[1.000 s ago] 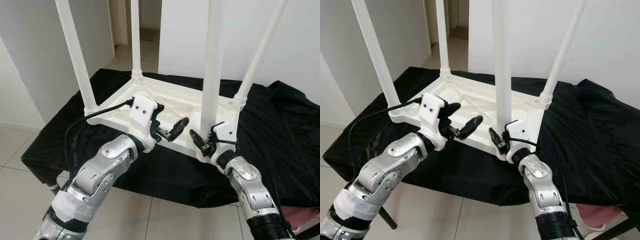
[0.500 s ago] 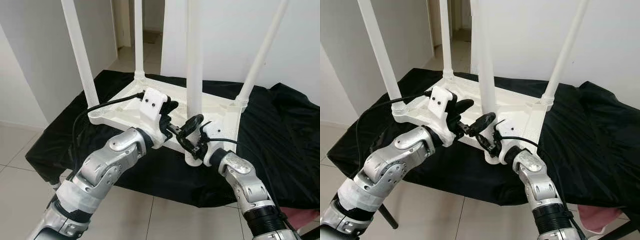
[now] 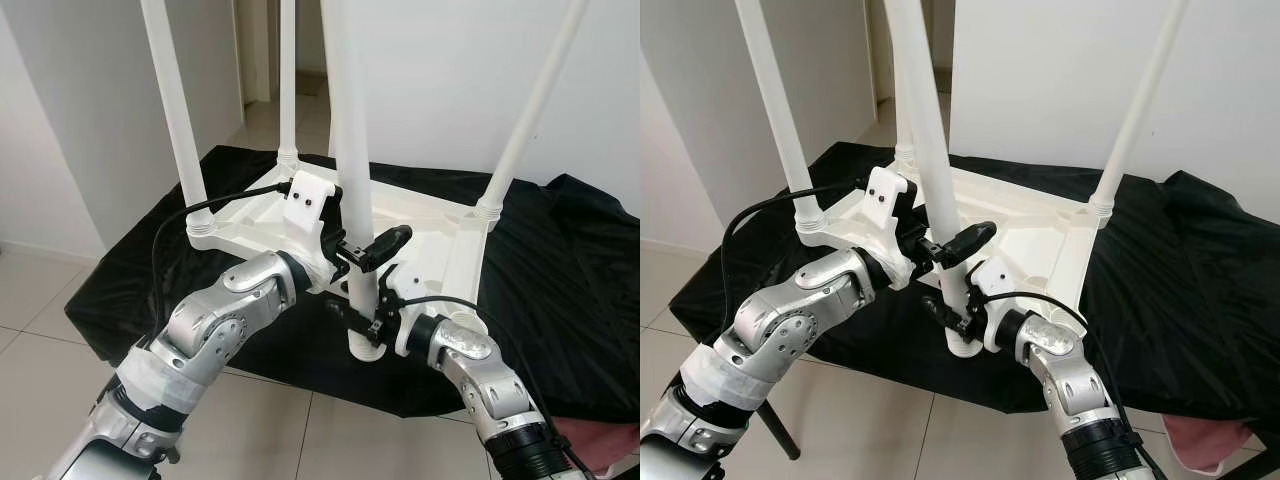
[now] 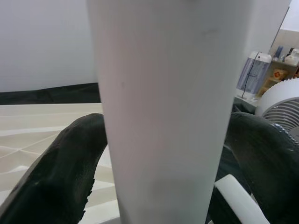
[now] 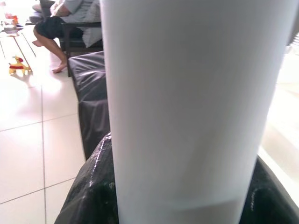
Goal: Building children table
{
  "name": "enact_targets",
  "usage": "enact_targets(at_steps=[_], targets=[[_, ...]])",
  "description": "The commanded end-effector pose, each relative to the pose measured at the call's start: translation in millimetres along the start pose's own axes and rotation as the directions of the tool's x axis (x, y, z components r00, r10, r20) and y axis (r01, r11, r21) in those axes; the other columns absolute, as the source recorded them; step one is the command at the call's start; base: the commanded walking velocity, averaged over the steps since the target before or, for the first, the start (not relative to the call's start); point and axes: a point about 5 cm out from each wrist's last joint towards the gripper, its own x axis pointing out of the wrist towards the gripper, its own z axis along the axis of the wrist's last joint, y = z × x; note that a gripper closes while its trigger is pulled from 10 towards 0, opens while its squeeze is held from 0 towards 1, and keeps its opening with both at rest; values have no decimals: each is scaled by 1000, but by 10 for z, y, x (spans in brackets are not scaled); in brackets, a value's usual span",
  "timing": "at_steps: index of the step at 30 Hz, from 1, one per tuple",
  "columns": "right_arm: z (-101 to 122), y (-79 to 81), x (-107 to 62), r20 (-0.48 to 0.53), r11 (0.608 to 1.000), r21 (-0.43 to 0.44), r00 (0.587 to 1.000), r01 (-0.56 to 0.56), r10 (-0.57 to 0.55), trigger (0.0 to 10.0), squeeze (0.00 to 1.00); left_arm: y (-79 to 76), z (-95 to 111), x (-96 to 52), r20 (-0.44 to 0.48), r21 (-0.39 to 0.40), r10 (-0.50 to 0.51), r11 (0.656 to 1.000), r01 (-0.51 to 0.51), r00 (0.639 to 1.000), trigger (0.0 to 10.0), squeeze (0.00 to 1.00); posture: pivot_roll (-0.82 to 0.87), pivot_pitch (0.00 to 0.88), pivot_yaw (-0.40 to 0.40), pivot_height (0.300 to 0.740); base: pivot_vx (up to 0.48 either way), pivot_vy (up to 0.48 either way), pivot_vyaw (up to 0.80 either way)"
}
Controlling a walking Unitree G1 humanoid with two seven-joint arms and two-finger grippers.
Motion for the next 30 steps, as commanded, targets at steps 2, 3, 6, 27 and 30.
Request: enact_targets(at_steps=[2,3,6,27,30], targets=[[3,36,12,4,1000,7,1000,-17,17,10000,0,-274,64,-106,47,-50,-571,818,573,820,1922,0,12,0,-9,740,0,0,0],[3,36,12,4,1000,7,1000,-17,17,10000,0,-274,64,-106,47,-50,-571,818,573,820,1922,0,12,0,-9,740,0,0,0],[9,27,6,10,1000,14,1000,-14,13,10000,0,-233,86,-112,71,-88,-556,824,560,828,0,0,11,0,-8,740,0,0,0],[2,33,-12,33,998,65,999,17,-19,10000,0,-189,116,-131,77,-89,-536,836,541,841,0,0,13,0,-8,740,0,0,0],[1,21,-23,38,996,83,999,29,-33,10000,0,-190,123,-127,73,-79,-533,839,538,843,0,0,13,0,-8,740,0,0,0]])
